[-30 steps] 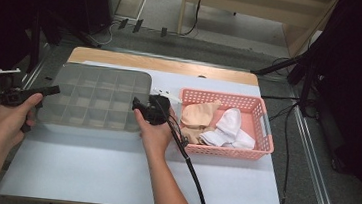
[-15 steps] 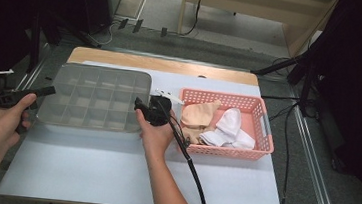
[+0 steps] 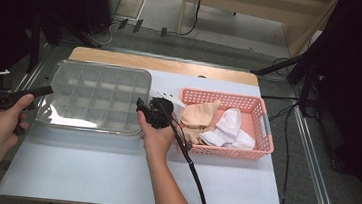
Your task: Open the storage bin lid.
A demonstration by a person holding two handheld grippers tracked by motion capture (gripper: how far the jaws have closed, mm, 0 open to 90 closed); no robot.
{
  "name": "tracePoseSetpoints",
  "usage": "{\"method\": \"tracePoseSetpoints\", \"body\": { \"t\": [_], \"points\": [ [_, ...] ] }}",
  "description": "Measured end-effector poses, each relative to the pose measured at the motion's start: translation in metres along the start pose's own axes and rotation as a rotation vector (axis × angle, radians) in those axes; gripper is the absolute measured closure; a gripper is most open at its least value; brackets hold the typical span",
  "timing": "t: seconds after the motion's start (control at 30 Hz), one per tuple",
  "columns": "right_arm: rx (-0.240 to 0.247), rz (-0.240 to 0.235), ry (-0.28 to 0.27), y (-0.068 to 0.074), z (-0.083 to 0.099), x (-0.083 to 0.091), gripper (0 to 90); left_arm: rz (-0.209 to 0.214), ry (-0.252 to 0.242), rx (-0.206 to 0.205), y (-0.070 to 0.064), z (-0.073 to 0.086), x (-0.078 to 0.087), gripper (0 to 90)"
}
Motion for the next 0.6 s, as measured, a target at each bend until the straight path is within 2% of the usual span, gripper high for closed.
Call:
{"method": "tracePoseSetpoints", "body": {
  "t": [0.07, 0.17, 0.23, 0.37, 0.5, 0.6],
  "points": [
    [0.012, -0.003, -0.009, -0.001, 0.000, 0.001, 55.5, -0.002, -0.004, 0.000, 0.000, 0.000, 0.001, 61.1],
    [-0.006, -0.015, -0.018, 0.000, -0.001, 0.004, 57.0, 0.036, -0.023, 0.017, -0.001, -0.001, 0.005, 61.5],
    [-0.003, -0.029, -0.029, 0.000, -0.001, 0.005, 58.2, 0.020, -0.040, 0.014, -0.003, -0.001, 0.007, 61.9],
    [0.006, -0.045, -0.052, 0.005, -0.002, 0.012, 60.4, 0.047, -0.061, 0.034, -0.003, -0.002, 0.016, 64.3],
    [0.004, -0.050, -0.058, 0.006, -0.004, 0.021, 62.1, 0.079, -0.067, 0.020, -0.010, -0.001, 0.026, 66.9],
    [-0.022, -0.088, -0.070, 0.005, -0.006, 0.028, 66.1, 0.069, -0.073, 0.010, -0.013, 0.001, 0.031, 65.8]
  ]
}}
Point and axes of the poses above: each handheld gripper's, and its own axes: x roughly backward along the jaws, z roughly out of its underside, y roughly to its left, the point moved 2 cm from there along -x, roughly forward along the jaws, and after that the axes turned 9 degrees about y, right-handed, at the moved point
